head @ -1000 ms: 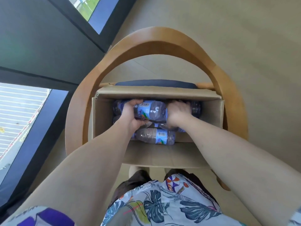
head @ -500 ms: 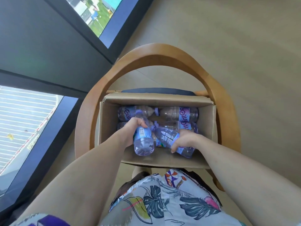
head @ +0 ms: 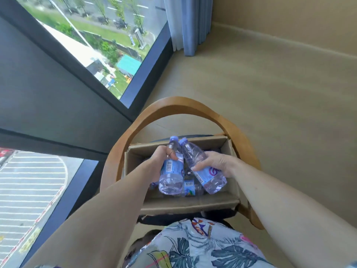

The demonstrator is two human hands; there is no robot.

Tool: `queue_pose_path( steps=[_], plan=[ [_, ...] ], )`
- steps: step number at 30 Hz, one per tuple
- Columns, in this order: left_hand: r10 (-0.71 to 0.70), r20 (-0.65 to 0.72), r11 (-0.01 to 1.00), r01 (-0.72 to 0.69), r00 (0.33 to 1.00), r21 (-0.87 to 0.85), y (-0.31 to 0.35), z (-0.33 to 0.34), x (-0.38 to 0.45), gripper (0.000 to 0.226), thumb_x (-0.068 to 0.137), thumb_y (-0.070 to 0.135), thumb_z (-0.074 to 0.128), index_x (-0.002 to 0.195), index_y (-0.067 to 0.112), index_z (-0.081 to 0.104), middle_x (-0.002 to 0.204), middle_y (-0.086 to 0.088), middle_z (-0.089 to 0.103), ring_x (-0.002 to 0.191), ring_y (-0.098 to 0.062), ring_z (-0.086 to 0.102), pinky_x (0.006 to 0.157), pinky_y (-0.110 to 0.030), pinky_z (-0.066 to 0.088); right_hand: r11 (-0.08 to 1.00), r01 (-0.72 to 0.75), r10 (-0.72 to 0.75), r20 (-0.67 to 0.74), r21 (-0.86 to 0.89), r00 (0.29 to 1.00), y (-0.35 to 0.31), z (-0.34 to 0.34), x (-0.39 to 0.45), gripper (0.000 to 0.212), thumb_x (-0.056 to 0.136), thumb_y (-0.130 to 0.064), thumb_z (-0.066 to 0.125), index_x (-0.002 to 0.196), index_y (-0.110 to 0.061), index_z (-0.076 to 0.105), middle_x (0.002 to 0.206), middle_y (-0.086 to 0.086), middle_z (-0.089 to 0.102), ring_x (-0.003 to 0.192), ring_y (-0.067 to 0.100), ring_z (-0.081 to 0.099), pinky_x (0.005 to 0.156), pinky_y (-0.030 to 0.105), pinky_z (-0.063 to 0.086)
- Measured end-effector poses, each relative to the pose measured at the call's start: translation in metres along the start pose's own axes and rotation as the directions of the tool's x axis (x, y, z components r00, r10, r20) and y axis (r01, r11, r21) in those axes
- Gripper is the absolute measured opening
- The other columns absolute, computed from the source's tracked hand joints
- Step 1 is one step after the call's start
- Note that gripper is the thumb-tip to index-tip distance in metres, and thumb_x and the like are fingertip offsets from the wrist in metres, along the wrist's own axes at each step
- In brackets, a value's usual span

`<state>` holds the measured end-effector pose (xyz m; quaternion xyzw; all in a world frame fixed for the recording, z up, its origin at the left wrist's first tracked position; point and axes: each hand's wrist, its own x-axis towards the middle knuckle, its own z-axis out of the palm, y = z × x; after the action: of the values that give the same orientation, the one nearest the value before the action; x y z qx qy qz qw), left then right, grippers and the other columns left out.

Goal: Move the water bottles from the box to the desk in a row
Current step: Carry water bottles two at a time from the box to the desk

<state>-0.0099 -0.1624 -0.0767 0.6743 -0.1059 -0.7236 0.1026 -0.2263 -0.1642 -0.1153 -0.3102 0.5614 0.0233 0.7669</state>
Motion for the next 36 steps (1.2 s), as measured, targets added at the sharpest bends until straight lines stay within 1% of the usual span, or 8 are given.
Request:
queue_pose_path(
  steps=[4, 9, 14, 19, 23, 29, 32, 36],
  plan=[
    [0.148, 0.059, 0.988, -0.151, 0.987, 0.036, 0.027, 0.008, -0.029, 0.036, 0.065, 0.016, 0.057, 0.098, 0.001, 0.060, 0.093, -0.023, 0.065, 0.082, -0.038, 0.062, 0.080, -0.043, 0.050, 0.986, 0.134, -0.128, -0.064, 0.100, 0.990, -0.012, 0.010, -0.044, 0.063, 0.056, -0.030, 0.098, 0.105, -0.013, 0.062, 0.124, 0.028, 0.067, 0.117, 0.045, 0.065, 0.103, 0.060, 0.049],
    [0.263, 0.243, 0.946, -0.299, 0.934, 0.125, 0.051, 0.028, -0.068, 0.044, 0.052, 0.022, 0.065, 0.091, 0.002, 0.062, 0.078, -0.018, 0.064, 0.063, -0.033, 0.059, 0.069, -0.037, 0.048, 0.920, 0.330, -0.220, -0.417, 0.212, 0.882, -0.016, 0.030, -0.102, 0.028, 0.071, -0.013, 0.089, 0.091, -0.004, 0.071, 0.100, 0.022, 0.076, 0.085, 0.032, 0.073, 0.084, 0.048, 0.060],
    [0.333, 0.361, 0.885, -0.421, 0.871, 0.200, 0.049, 0.063, -0.107, 0.025, 0.069, 0.019, 0.063, 0.088, 0.004, 0.063, 0.077, -0.017, 0.062, 0.060, -0.032, 0.057, 0.068, -0.035, 0.046, 0.810, 0.500, -0.206, -0.650, 0.306, 0.732, 0.006, 0.049, -0.162, 0.045, 0.072, -0.015, 0.087, 0.110, 0.002, 0.070, 0.093, 0.025, 0.075, 0.075, 0.034, 0.072, 0.069, 0.042, 0.060],
    [0.364, 0.530, 0.835, -0.520, 0.766, 0.178, 0.022, 0.103, -0.140, 0.014, 0.075, 0.015, 0.055, 0.085, 0.009, 0.062, 0.075, -0.011, 0.056, 0.052, -0.028, 0.055, 0.057, -0.030, 0.050, 0.705, 0.624, -0.142, -0.795, 0.337, 0.590, 0.058, 0.070, -0.215, 0.041, 0.070, -0.021, 0.090, 0.101, -0.002, 0.072, 0.078, 0.017, 0.071, 0.064, 0.031, 0.068, 0.062, 0.037, 0.058],
    [0.299, 0.599, 0.789, -0.546, 0.743, 0.283, -0.017, 0.140, -0.168, 0.020, 0.072, 0.022, 0.063, 0.087, 0.011, 0.068, 0.072, -0.012, 0.062, 0.050, -0.029, 0.060, 0.053, -0.033, 0.054, 0.623, 0.694, -0.060, -0.862, 0.362, 0.504, 0.116, 0.090, -0.256, 0.049, 0.062, -0.027, 0.093, 0.100, -0.004, 0.073, 0.080, 0.017, 0.074, 0.066, 0.032, 0.071, 0.063, 0.040, 0.061],
    [0.106, 0.735, 0.635, -0.614, 0.670, 0.468, -0.090, 0.217, -0.216, 0.036, 0.080, 0.039, 0.067, 0.089, 0.005, 0.059, 0.070, -0.015, 0.061, 0.054, -0.031, 0.061, 0.055, -0.034, 0.054, 0.496, 0.799, 0.051, -0.930, 0.339, 0.363, 0.215, 0.123, -0.322, 0.063, 0.055, -0.032, 0.092, 0.106, -0.002, 0.071, 0.083, 0.019, 0.073, 0.071, 0.035, 0.071, 0.074, 0.047, 0.060],
    [0.058, 0.764, 0.574, -0.648, 0.643, 0.501, -0.142, 0.265, -0.238, 0.048, 0.081, 0.044, 0.069, 0.105, 0.004, 0.060, 0.076, -0.017, 0.061, 0.056, -0.031, 0.062, 0.053, -0.034, 0.054, 0.458, 0.834, 0.101, -0.950, 0.309, 0.296, 0.273, 0.142, -0.361, 0.065, 0.056, -0.034, 0.091, 0.110, -0.004, 0.071, 0.086, 0.020, 0.073, 0.073, 0.035, 0.070, 0.072, 0.046, 0.059],
    [0.032, 0.824, 0.479, -0.732, 0.566, 0.484, -0.237, 0.330, -0.266, 0.068, 0.083, 0.049, 0.072, 0.129, 0.001, 0.057, 0.088, -0.019, 0.061, 0.062, -0.032, 0.063, 0.063, -0.039, 0.054, 0.419, 0.874, 0.182, -0.966, 0.244, 0.182, 0.367, 0.171, -0.417, 0.050, 0.067, -0.029, 0.088, 0.108, -0.007, 0.072, 0.088, 0.019, 0.076, 0.071, 0.031, 0.073, 0.062, 0.035, 0.060]
  ],
)
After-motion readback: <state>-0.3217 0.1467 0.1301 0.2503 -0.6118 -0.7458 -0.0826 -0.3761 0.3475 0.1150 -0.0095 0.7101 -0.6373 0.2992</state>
